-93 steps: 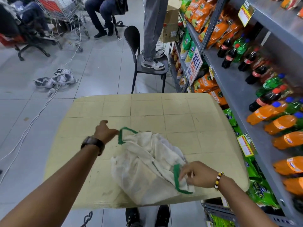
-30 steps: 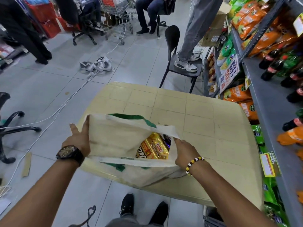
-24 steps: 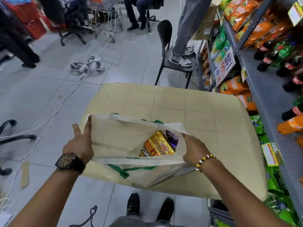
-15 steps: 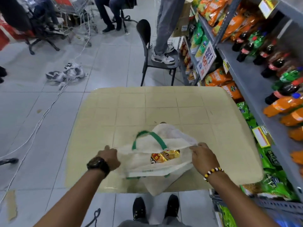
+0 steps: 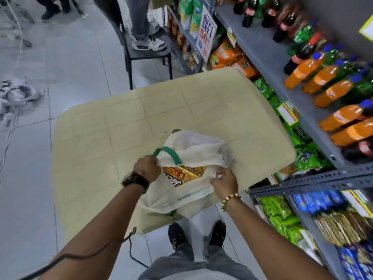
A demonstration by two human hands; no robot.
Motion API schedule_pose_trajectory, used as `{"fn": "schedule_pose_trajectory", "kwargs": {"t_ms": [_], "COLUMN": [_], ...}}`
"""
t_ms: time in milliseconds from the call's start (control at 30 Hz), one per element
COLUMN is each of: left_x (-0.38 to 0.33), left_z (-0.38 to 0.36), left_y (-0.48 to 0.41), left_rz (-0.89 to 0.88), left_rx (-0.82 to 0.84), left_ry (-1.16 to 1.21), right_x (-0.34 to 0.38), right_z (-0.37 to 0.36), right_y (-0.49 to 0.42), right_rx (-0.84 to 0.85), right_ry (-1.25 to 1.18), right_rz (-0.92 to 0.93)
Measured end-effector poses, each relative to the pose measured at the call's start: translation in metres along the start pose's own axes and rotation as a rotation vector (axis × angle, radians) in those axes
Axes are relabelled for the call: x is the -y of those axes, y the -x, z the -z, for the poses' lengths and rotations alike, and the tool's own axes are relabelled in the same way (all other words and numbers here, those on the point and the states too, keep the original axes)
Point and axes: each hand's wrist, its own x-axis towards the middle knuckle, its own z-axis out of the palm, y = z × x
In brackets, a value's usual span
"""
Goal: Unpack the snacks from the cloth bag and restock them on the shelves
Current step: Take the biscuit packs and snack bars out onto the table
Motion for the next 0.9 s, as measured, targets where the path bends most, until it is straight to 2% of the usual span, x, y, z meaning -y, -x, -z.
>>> {"fn": "schedule_pose_trajectory", "kwargs": {"t_ms": [67,133,200,300,400,500,533,600,633,700,733,800,900], "left_x": [0.007,0.008,0.008,0.012,0.019,0.020,0.021,0.021,0.021,0.017,0.015,0.014,0.019], "left_z": [0.005,0.009,0.012,0.008,-0.005,-0.013,-0.014,-0.014,-0.015,-0.015,-0.014,-0.008,0.003], "left_y": [-0.003,-0.004,-0.008,-0.015,-0.024,-0.033,-0.035,-0.034,-0.035,-0.034,-0.034,-0.036,-0.044], "left_rz": [0.055,0.154,0.234,0.329,0.349,0.298,0.280,0.193,0.140,0.055,0.020,-0.050,-0.110], "left_rx": [0.018,0.097,0.167,0.202,0.273,0.155,0.090,0.045,0.059,0.074,0.075,0.090,0.161], "left_ry": [0.238,0.623,0.917,1.079,1.046,0.898,0.833,0.731,0.697,0.654,0.634,0.566,0.510], "right_x": [-0.004,-0.010,-0.017,-0.031,-0.045,-0.047,-0.046,-0.043,-0.040,-0.030,-0.024,-0.012,0.012], "right_z": [0.009,0.017,0.026,0.037,0.039,0.030,0.027,0.023,0.020,0.014,0.012,0.009,0.018], "right_y": [-0.009,-0.013,-0.020,-0.032,-0.046,-0.043,-0.040,-0.033,-0.031,-0.027,-0.027,-0.032,-0.048], "right_rx": [0.027,0.096,0.091,0.026,-0.055,-0.171,-0.225,-0.239,-0.180,0.023,0.119,0.210,0.322], "right_ry": [-0.416,-0.775,-0.825,-0.636,-0.397,-0.240,-0.136,-0.019,0.026,0.115,0.199,0.404,0.390], "right_rz": [-0.151,-0.308,-0.402,-0.440,-0.383,-0.266,-0.171,0.148,0.310,0.466,0.498,0.569,0.558]}}
